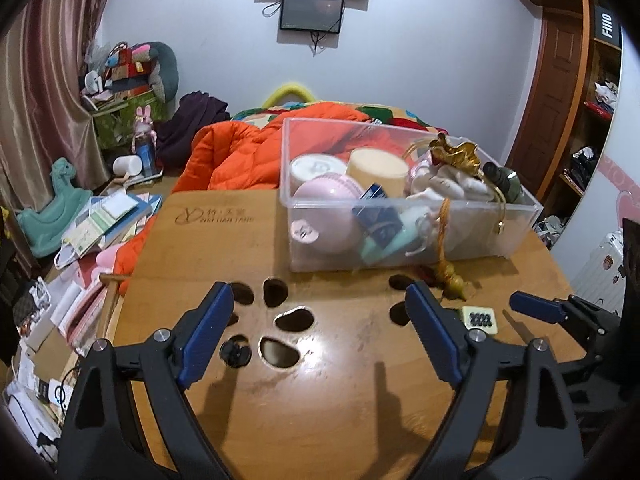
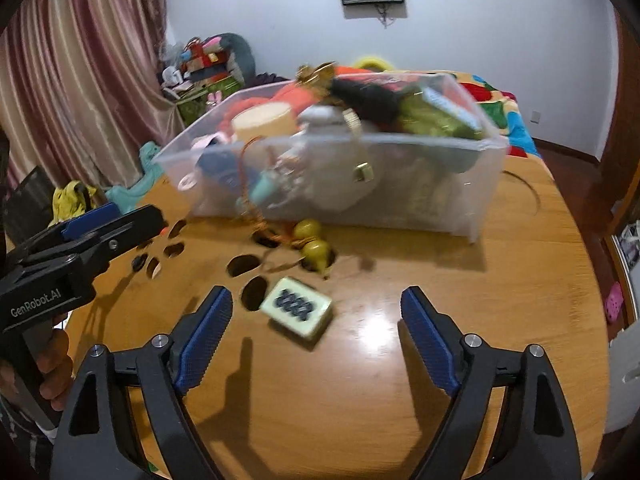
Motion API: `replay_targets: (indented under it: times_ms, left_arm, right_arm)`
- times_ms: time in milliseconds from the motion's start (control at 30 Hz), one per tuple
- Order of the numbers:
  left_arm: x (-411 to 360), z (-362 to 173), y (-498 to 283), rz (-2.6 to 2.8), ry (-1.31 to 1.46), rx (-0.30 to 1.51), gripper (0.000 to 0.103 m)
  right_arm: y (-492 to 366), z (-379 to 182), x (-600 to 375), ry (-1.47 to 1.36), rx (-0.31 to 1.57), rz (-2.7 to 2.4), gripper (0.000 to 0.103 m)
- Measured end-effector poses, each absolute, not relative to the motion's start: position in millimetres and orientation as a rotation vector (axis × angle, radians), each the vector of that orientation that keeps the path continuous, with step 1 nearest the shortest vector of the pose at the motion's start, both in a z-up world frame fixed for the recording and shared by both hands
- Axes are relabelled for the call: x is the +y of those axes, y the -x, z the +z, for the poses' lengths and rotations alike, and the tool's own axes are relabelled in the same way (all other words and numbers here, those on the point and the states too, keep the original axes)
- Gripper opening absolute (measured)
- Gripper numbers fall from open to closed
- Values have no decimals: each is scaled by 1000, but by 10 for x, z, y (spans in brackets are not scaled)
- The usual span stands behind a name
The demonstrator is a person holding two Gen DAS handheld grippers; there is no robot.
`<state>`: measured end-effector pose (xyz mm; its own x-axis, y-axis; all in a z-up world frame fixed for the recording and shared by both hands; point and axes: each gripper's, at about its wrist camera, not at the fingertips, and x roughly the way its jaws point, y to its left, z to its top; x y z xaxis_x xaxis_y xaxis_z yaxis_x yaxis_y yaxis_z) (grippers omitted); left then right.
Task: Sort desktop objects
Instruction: 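Grasp the white dotted tile with the right gripper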
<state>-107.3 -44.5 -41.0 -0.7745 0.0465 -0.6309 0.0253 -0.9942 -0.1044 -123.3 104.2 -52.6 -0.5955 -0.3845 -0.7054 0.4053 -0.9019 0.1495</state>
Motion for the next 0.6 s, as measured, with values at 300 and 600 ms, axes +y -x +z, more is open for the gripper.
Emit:
replay_targets:
  times_ms: [300,600]
  left_arm:
    - [-416,-481,1066,2931,1073,-182,88]
    - [27,-545,1228,2850,1104,-75,88]
  right_arm:
    - [1191,-603,895,-1065,161,-2466,38]
    - [1219,-595,1309,-1065,29,-2495,38]
